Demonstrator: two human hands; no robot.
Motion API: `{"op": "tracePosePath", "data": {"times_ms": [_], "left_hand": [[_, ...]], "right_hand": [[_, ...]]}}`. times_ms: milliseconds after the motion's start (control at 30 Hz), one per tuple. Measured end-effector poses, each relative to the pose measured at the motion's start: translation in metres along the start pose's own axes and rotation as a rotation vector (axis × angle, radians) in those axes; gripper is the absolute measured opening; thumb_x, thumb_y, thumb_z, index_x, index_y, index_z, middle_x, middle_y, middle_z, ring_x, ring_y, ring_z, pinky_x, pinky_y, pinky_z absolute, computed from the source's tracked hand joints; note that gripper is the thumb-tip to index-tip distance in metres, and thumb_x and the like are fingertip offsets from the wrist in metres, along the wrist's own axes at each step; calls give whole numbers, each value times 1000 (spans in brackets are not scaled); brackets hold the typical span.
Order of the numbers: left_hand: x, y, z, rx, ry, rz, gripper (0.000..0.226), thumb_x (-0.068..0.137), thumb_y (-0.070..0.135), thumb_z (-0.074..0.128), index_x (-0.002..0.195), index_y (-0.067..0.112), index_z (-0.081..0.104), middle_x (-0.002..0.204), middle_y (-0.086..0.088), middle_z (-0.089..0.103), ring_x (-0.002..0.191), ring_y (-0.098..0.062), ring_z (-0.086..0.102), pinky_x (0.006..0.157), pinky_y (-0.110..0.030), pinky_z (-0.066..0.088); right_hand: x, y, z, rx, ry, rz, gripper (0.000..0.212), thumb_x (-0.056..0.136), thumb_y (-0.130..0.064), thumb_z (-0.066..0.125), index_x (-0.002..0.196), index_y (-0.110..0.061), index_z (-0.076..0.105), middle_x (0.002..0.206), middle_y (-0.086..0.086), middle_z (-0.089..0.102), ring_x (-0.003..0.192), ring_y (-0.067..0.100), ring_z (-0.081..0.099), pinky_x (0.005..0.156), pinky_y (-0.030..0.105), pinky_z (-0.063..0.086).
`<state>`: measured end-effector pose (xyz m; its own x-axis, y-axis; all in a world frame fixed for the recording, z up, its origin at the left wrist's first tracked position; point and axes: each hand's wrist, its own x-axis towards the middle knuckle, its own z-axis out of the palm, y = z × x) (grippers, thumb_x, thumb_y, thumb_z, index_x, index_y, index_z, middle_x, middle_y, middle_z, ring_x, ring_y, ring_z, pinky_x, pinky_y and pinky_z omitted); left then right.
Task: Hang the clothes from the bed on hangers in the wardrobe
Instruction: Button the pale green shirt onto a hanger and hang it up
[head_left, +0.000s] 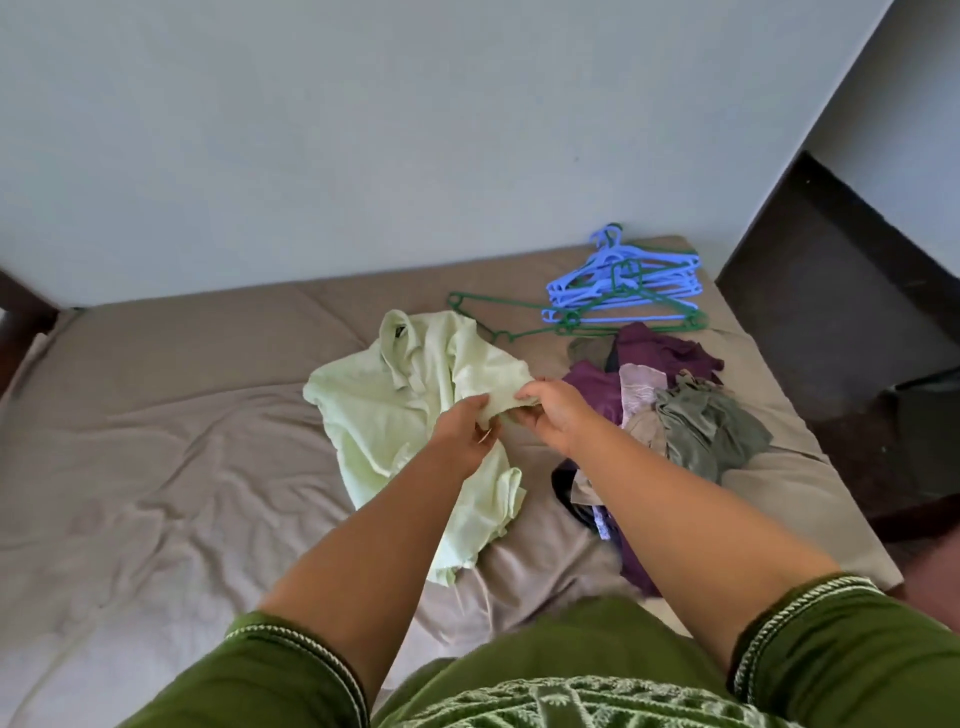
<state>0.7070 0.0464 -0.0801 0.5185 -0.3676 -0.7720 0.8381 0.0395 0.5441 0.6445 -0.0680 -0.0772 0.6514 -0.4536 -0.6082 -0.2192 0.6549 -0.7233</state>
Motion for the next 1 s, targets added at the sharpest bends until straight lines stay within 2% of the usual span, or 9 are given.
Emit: {"op": "tracePosePath", "data": {"times_ms": [167,300,367,433,567,700,833,933,1000], "left_hand": [[-10,26,-4,94,65,111,4,90,14,61,93,14,58,89,-5,55,76,-16,53,69,-26,50],[-21,35,1,70,-12,213,8,87,8,53,90,10,60,95,-8,60,88,-22,56,81,-32,47],[-25,40,6,50,-62,249,9,82,1,47,83,5,55,87,-12,57,79,-24,55,81,-33,49],[-24,44,11,90,-76,323,19,76,-5,46,90,6,52,89,-14,53,80,-24,54,81,-32,51],[-27,49,20,349,30,539,35,82,-5,63,111,10,51,95,-2,59,81,-16,59,77,-28,51],[-23,57,21,535,122,705,25,85,11,69,109,13,62,99,4,67,94,-15,64,83,-27,53],[-23,61,22,646,48,750,40,72,12,83,109,15,66,100,3,70,92,-6,66,76,-17,54],[-25,67,25,653,148,801,21,79,10,76,99,9,67,90,1,71,80,-6,64,69,-10,48],[-26,71,28,546,214,760,6,88,8,62,89,4,65,78,-3,67,71,-14,59,64,-19,47]], "right_hand": [[-3,-10,11,-198,-60,-106,36,82,17,33,94,-8,55,99,14,58,85,22,59,57,27,56],[1,-22,11,-884,-79,-382,33,75,4,63,89,-25,68,102,7,72,91,21,68,82,23,54],[-2,-32,15,-1082,-41,-487,28,74,-1,69,94,-21,73,94,5,73,86,18,66,68,8,44],[-1,-43,21,-1101,13,-579,19,77,-7,73,94,-15,74,89,5,71,82,18,63,62,14,38],[5,-62,33,-1112,17,-678,26,82,-26,75,100,-7,71,96,12,59,88,21,52,78,29,39],[13,-73,45,-1082,-36,-557,28,93,-19,57,119,-12,61,111,8,65,98,23,59,77,24,40],[20,-73,54,-1033,-63,-520,21,94,-24,57,113,-18,61,97,-1,63,90,18,60,70,23,39],[22,-76,61,-805,-78,-467,16,95,-20,55,110,-22,58,96,-3,63,90,18,60,74,28,45],[25,-77,63,-705,-70,-432,12,96,-23,55,108,-22,55,102,0,64,96,21,60,82,33,49]]}}
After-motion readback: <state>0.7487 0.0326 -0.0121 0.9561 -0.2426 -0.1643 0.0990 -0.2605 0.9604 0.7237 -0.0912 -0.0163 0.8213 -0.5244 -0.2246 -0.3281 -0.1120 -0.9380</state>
